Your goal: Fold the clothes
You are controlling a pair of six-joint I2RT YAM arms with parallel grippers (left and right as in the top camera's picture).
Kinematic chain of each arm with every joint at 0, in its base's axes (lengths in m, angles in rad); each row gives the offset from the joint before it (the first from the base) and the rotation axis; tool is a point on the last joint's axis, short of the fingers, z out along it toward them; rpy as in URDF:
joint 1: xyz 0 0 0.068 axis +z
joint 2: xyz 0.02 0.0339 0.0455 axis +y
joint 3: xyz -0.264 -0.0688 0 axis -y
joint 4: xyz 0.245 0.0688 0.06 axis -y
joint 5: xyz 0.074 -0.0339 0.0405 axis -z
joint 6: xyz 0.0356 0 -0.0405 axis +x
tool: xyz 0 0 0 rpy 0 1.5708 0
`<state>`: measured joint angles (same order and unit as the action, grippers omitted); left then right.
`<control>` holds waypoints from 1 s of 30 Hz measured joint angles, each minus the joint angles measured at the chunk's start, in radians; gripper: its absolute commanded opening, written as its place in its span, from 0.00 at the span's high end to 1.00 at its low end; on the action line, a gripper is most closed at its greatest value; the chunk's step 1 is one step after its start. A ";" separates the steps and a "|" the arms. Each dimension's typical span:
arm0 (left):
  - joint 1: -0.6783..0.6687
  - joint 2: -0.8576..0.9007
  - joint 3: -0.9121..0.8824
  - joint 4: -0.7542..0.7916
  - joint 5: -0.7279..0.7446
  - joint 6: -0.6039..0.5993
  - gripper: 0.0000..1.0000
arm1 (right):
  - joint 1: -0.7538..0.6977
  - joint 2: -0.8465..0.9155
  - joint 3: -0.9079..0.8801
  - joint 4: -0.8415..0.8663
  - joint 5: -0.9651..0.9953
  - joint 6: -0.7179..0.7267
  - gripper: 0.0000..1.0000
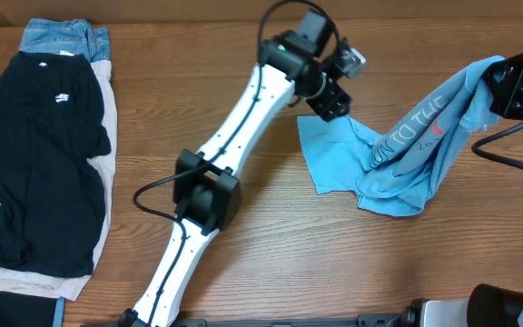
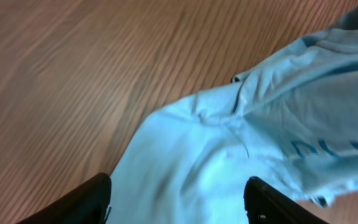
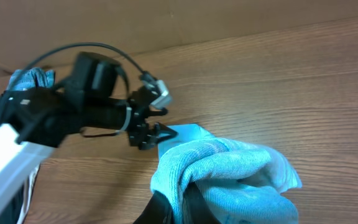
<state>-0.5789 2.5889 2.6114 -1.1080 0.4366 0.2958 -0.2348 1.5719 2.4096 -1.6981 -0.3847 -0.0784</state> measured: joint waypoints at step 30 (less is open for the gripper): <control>-0.126 0.185 0.000 0.226 -0.100 0.187 0.09 | 0.000 0.000 0.000 -0.001 0.001 -0.001 0.96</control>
<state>-0.7052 2.7743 2.6110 -0.8822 0.3363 0.4831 -0.2352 1.5719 2.4096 -1.6989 -0.3840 -0.0795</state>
